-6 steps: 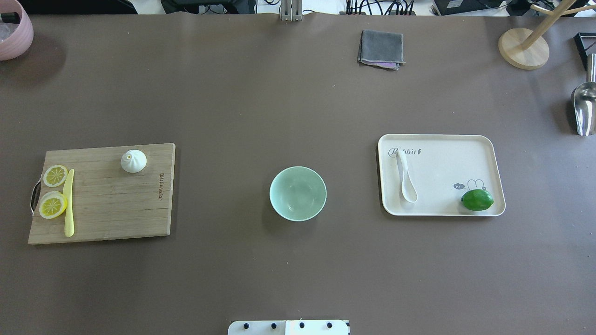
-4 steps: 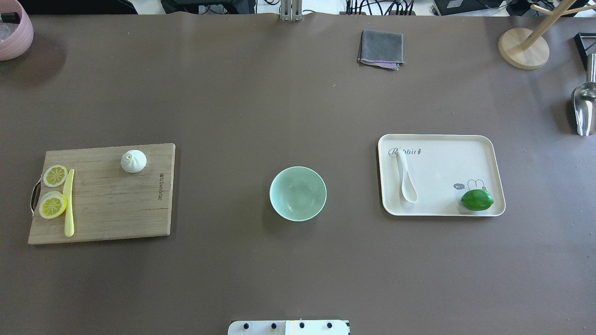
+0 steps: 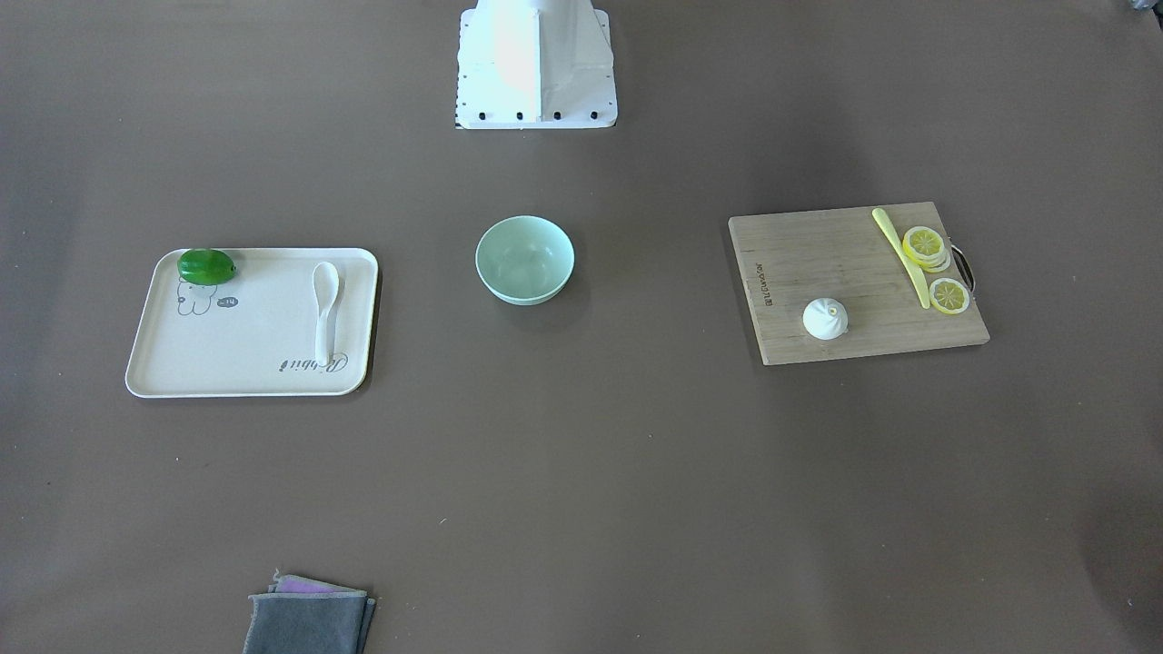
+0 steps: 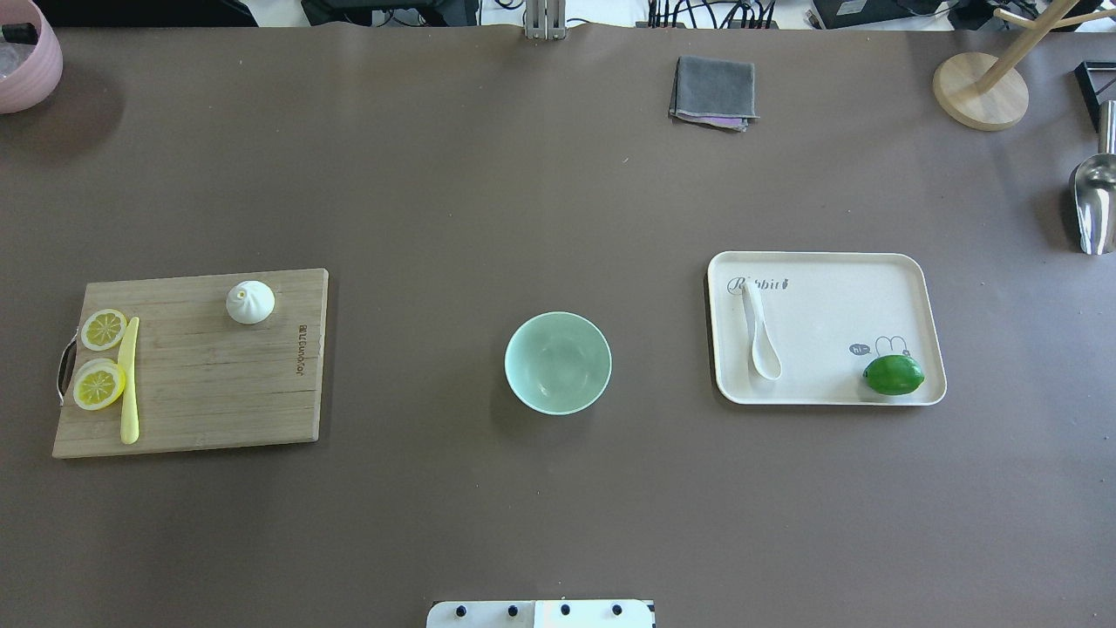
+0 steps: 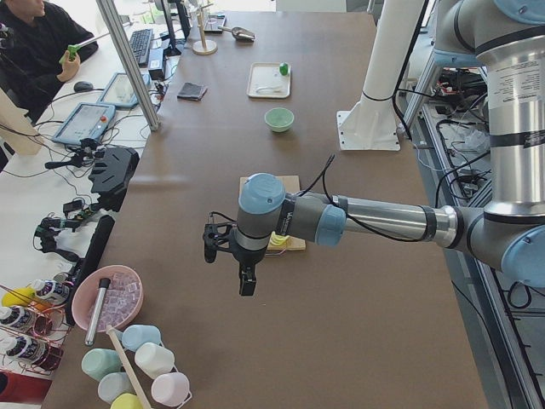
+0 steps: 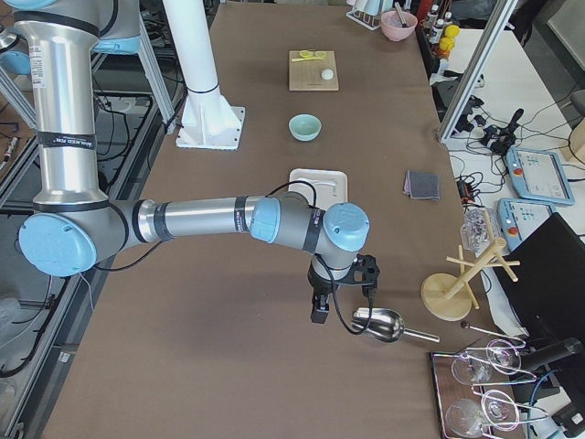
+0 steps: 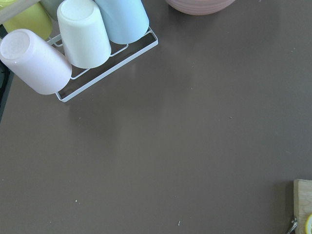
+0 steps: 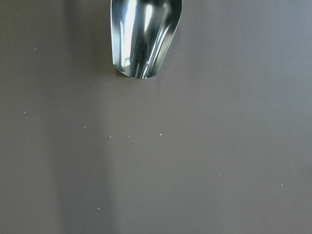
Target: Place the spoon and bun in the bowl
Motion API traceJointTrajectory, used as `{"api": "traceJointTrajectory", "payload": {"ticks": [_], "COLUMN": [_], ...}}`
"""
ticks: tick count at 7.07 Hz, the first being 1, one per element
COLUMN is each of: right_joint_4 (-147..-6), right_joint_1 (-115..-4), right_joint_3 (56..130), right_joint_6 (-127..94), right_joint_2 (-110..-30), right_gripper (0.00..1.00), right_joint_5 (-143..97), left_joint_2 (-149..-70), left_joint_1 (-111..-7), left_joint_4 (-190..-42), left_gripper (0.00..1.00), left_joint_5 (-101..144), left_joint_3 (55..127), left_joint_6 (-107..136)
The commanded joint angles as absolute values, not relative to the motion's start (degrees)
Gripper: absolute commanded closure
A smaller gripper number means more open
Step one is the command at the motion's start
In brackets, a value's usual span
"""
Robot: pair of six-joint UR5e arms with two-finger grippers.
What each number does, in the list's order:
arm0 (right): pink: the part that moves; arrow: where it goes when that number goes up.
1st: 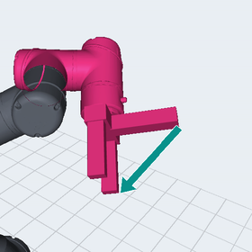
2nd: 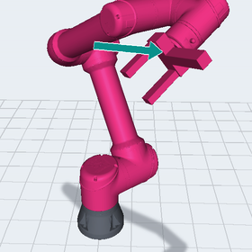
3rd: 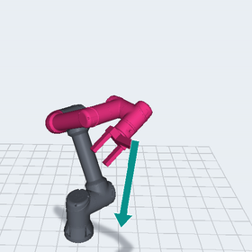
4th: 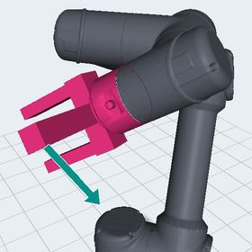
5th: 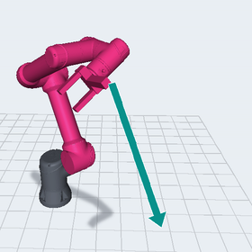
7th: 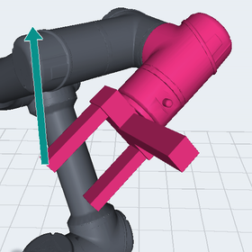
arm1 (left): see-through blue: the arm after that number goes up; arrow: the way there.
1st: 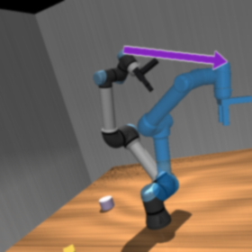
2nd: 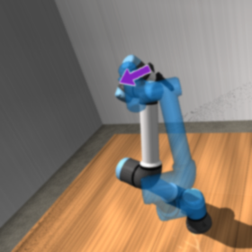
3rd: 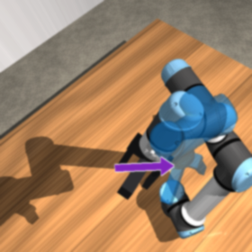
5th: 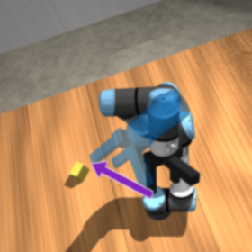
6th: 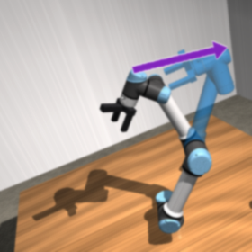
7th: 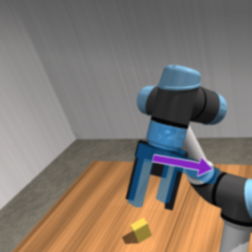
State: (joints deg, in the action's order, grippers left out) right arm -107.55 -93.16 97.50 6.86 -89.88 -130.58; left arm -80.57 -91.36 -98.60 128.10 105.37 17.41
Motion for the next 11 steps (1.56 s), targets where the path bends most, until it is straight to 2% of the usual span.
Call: {"api": "traceJointTrajectory", "payload": {"ticks": [1,5,7,8,9,11], "right_joint_4": [-107.49,-107.49,-107.4,-107.23,-107.31,-104.44], "right_joint_1": [-93.16,-93.16,-93.08,-92.64,-88.98,-78.37], "right_joint_3": [97.65,97.65,101.49,101.6,102.3,105.2], "right_joint_6": [6.86,6.77,6.33,5.2,2.84,-11.94], "right_joint_2": [-90.09,-90.44,-89.74,-86.78,-84.83,-82.02], "right_gripper": [0.0,0.0,0.0,0.0,0.0,0.0], "right_joint_5": [-130.34,-130.6,-131.74,-133.31,-133.33,-135.79], "left_joint_2": [-80.59,-80.42,-81.46,-83.48,-85.15,-88.5], "left_joint_1": [-91.32,-91.32,-91.06,-90.88,-90.18,-82.48], "left_joint_4": [-98.61,-98.61,-100.36,-102.37,-103.52,-107.11], "left_gripper": [0.02,0.02,0.02,0.02,0.02,0.02], "left_joint_5": [127.88,128.14,128.67,129.28,132.51,134.21], "left_joint_3": [105.38,105.56,106.17,106.17,105.74,105.82], "left_joint_6": [17.4,17.31,17.32,17.23,17.92,17.93]}}
